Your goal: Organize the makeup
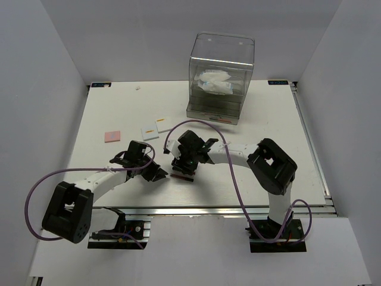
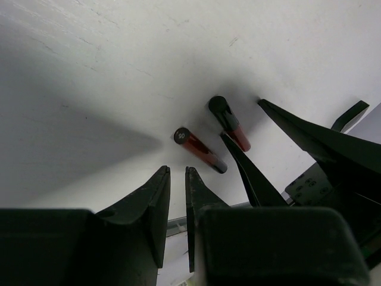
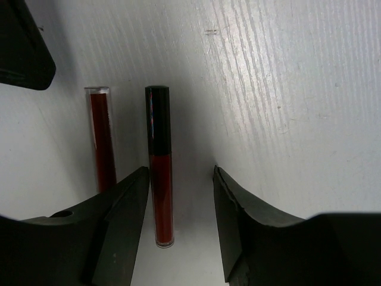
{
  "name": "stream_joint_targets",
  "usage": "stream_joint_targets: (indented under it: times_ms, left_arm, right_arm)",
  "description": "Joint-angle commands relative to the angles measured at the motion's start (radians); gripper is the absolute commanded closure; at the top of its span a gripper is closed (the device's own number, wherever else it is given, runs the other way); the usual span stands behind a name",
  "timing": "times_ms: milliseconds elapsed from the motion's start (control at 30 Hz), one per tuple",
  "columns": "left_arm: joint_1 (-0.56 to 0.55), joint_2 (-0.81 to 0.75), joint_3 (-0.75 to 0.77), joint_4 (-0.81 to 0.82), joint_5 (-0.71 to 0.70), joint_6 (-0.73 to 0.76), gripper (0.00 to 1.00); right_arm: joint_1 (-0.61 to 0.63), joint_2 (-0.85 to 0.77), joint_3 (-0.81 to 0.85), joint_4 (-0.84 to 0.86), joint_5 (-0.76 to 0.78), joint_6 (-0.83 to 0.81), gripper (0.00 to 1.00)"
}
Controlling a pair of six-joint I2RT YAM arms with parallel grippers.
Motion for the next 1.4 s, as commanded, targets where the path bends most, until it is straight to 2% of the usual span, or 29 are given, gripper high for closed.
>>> stream_joint_targets:
  times_ms: [0, 167, 267, 633, 667, 700, 800, 933, 1167, 1367]
  left_arm:
    - [-0.001, 0.027, 0.019, 0.027, 0.04, 0.026, 0.74]
    - [-0.004, 0.073, 0.046, 0.008, 0.051, 0.051, 0.73]
    - [-0.01, 0.109, 0.077, -0.019, 0.046, 0.071, 0.73]
    - [-0.038, 0.164, 0.144, -0.119, 0.006, 0.126, 0.7]
    - [-0.038, 0.15, 0.155, -0.136, -0.029, 0.132, 0.7]
    - [-0.038, 0.138, 0.192, -0.191, -0.052, 0.167, 0.82]
    - [-0.038, 0.069, 0.241, -0.293, -0.083, 0.245, 1.0]
    - [-0.042, 0.084, 0.254, -0.471, -0.032, 0.298, 1.0]
    - [-0.076, 0.092, 0.22, -0.584, 0.011, 0.312, 1.0]
    - [-0.185, 0.172, 0.212, -0.483, 0.06, 0.241, 1.0]
  right_arm:
    - [0.005, 0.005, 0.02, 0.02, 0.016, -0.022, 0.47]
    - [0.004, 0.01, 0.005, 0.035, 0.047, -0.048, 0.49]
    - [0.005, 0.013, -0.006, 0.049, 0.062, -0.065, 0.56]
    - [-0.007, 0.017, -0.017, 0.063, 0.059, -0.067, 0.97]
    - [-0.012, 0.017, -0.015, 0.063, 0.059, -0.068, 1.0]
    - [-0.015, 0.016, -0.012, 0.061, 0.059, -0.067, 1.0]
    - [-0.032, 0.014, 0.003, 0.052, 0.05, -0.064, 1.0]
    - [-0.053, 0.016, 0.023, 0.047, 0.042, -0.065, 1.0]
    - [-0.087, 0.002, 0.043, 0.046, 0.022, -0.049, 1.0]
    - [-0.108, -0.01, 0.038, 0.05, 0.014, -0.041, 1.0]
